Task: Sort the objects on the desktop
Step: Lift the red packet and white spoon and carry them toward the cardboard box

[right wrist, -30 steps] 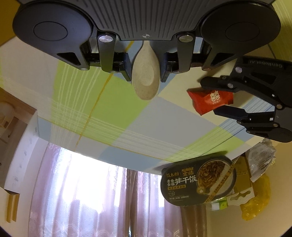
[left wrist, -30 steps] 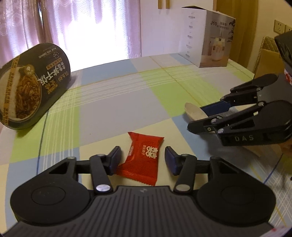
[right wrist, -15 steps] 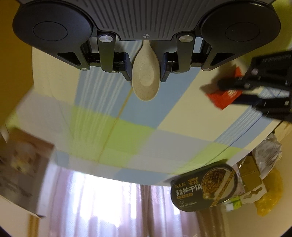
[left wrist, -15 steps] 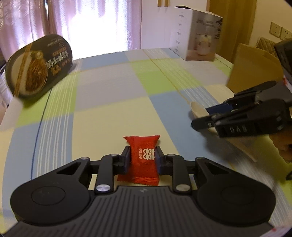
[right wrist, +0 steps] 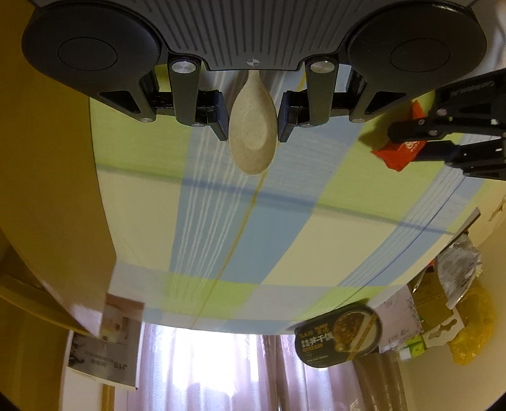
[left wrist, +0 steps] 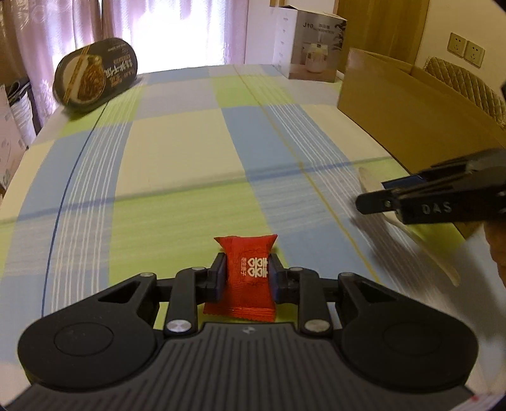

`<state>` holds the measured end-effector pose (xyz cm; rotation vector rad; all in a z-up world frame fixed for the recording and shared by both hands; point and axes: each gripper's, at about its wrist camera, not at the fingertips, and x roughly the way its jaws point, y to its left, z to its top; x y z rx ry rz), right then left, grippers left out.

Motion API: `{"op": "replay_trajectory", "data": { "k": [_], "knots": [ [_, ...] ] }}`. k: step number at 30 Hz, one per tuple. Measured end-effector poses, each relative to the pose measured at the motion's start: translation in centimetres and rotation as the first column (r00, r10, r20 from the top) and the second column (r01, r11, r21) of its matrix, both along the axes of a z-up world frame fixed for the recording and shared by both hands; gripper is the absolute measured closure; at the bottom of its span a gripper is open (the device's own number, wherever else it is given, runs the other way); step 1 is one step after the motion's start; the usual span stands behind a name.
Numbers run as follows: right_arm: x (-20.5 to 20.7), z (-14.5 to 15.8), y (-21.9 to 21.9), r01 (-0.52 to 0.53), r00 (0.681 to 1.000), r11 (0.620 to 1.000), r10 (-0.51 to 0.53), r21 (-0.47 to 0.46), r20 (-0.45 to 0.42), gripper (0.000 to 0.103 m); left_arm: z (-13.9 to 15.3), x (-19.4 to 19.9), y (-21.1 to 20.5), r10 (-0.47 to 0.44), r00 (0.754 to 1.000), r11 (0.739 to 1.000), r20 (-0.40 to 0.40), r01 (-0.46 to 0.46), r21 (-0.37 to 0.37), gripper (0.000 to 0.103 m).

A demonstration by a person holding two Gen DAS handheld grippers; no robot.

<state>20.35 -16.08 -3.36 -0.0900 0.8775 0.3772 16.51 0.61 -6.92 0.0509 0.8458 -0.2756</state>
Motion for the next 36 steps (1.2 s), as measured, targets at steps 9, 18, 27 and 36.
{"op": "replay_trajectory", "data": {
  "k": [9,18,27,36],
  "knots": [
    [-5.5,1.5,-0.8,0.020,1.000,1.000,-0.020,0.002,-0.006,0.073,1.8,-5.2,-0.4,0.078,0.996,0.996,-0.031,-0.079,-0.043,0.081],
    [-9.6,3.8,-1.2,0.016,1.000,0.999,-0.017,0.032,0.024,0.073,4.4,-9.0,-0.1,0.148,0.988,0.983,-0.040,-0.152,-0.101,0.081],
    [-12.6,6.2,-2.4,0.034,0.997,0.998,-0.037,0.058,0.063,0.073,6.1,-11.3,-2.9,0.103,0.994,0.991,-0.024,-0.105,-0.079,0.081],
    [-14.9,8.4,-5.5,0.086,0.990,0.994,-0.092,0.061,0.111,0.073,7.4,-12.8,-6.4,0.033,0.999,0.995,-0.013,-0.034,-0.088,0.081]
  ]
}}
